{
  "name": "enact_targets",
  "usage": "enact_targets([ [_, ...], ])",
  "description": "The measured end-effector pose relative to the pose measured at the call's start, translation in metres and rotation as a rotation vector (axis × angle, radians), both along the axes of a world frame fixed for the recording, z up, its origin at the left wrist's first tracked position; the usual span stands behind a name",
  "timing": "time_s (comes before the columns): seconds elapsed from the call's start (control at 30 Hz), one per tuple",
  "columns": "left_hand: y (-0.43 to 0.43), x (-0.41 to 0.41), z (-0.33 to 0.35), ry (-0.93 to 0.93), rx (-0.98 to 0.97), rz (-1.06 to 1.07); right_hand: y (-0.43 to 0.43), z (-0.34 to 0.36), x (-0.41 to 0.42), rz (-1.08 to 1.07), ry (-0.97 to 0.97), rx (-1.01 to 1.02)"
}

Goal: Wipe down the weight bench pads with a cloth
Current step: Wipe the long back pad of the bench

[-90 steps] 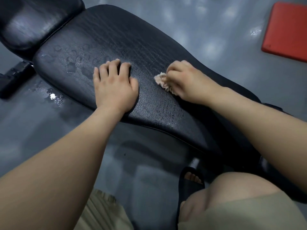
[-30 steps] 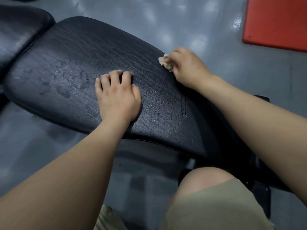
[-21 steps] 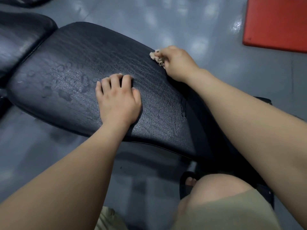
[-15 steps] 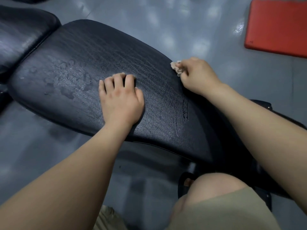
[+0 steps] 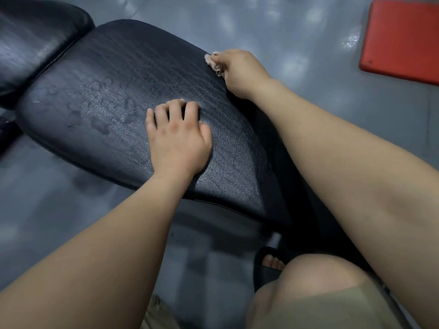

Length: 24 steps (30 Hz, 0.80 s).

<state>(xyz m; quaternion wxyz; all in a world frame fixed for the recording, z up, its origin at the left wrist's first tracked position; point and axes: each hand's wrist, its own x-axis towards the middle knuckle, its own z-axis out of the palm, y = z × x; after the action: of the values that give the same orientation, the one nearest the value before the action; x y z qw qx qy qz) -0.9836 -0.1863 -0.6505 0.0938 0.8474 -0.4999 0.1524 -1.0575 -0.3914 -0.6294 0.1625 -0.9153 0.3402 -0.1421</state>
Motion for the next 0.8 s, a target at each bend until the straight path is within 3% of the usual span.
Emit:
enact_targets([
  [0.53,0.004,0.000,0.001,0.024,0.013,-0.027,0.053,-0.032,-0.162,-0.090,0.011,0.083],
  [0.8,0.005,-0.001,-0.002,0.011,-0.012,-0.039,0.075,-0.043,-0.210,-0.270,-0.044,0.094],
])
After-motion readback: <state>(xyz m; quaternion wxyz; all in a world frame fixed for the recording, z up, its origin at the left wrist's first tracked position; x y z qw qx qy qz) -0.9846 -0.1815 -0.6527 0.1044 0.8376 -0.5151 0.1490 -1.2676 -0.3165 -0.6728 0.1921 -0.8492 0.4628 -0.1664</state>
